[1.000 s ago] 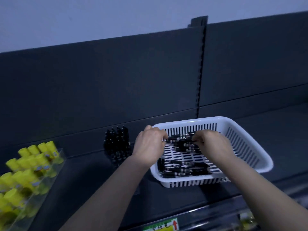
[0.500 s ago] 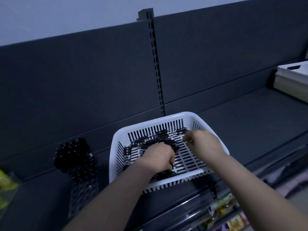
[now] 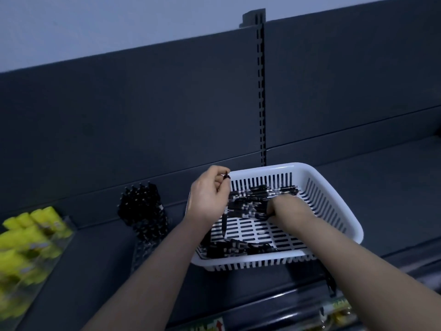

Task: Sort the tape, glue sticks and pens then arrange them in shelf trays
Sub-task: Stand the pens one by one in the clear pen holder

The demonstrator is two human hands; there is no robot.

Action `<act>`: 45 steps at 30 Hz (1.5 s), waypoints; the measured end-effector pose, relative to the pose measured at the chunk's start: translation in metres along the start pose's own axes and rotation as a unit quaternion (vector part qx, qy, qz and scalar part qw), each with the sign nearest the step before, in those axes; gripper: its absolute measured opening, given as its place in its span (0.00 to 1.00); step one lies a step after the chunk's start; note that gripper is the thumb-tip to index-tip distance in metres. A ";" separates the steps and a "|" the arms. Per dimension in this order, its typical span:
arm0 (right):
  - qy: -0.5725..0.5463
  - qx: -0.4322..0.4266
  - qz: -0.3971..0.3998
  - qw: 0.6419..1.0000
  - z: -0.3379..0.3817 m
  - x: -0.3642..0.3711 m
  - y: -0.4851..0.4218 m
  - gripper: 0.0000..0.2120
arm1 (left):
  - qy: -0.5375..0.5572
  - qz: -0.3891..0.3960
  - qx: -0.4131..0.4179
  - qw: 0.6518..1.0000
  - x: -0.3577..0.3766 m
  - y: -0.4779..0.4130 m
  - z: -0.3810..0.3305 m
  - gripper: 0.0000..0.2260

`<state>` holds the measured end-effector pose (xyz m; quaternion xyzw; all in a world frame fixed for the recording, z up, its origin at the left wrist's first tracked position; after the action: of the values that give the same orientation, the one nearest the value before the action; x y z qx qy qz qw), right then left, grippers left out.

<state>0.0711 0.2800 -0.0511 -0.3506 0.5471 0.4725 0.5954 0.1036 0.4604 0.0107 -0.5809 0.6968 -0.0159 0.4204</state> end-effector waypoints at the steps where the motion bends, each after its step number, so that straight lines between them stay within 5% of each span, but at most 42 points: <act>1: -0.034 -0.002 -0.025 0.999 0.002 -0.006 0.003 0.07 | 0.010 -0.022 -0.002 1.000 -0.007 0.000 0.000 0.08; 7: -0.285 -0.065 -0.171 0.941 0.048 -0.069 0.035 0.06 | -0.013 -0.110 0.028 0.993 -0.070 0.002 -0.001 0.11; 12: -0.413 -0.149 -0.168 0.882 0.114 -0.097 0.057 0.06 | -0.061 -0.148 0.032 0.987 -0.135 0.019 0.017 0.09; 21: -0.394 -0.201 -0.099 0.891 0.200 -0.051 0.061 0.10 | -0.114 -0.152 -0.005 0.982 -0.184 0.060 0.080 0.11; 45: -0.385 -0.181 -0.115 0.898 0.248 -0.026 0.056 0.11 | -0.084 -0.082 0.012 0.993 -0.173 0.083 0.121 0.13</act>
<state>0.0985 0.5248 0.0185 -0.3036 0.1358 0.5895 0.7361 0.1055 0.6860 -0.0114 -0.6301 0.6087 -0.0100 0.4820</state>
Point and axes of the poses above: each hand's wrist, its own y-axis away from the middle knuckle, its own x-axis out of the palm, z = x × y, the point moved 3 cm from there along -y, towards the middle knuckle, and after that the axes turned 11 degrees about x, right-handed, at the moved point
